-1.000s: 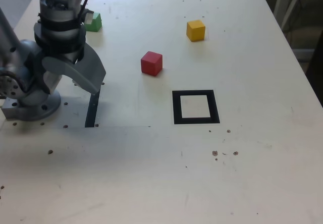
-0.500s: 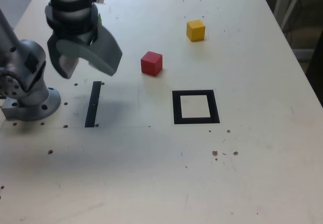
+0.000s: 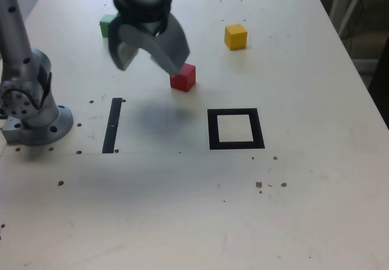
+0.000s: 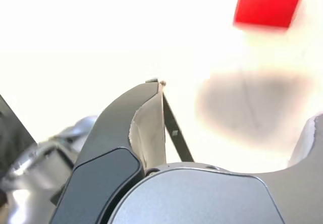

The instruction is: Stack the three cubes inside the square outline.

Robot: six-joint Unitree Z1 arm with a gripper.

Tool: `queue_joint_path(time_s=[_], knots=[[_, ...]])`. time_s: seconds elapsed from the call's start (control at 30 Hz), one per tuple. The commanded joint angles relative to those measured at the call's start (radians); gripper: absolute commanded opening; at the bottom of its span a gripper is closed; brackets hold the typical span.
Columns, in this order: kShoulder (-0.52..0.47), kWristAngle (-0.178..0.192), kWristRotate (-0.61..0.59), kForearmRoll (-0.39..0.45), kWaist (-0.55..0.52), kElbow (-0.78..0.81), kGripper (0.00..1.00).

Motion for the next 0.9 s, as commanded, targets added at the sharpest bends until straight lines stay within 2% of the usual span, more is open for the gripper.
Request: queue_joint_path(time_s=[0.0,0.27,0.43,0.87], knots=[[0.023,0.009,0.020,-0.004,0.019,-0.015,0.96],[0.117,0.029,0.119,-0.080,0.135,-0.029,0.96],[0.152,0.021,0.123,-0.128,0.140,-0.003,0.96],[0.184,0.008,0.155,-0.171,0.140,0.020,0.89]])
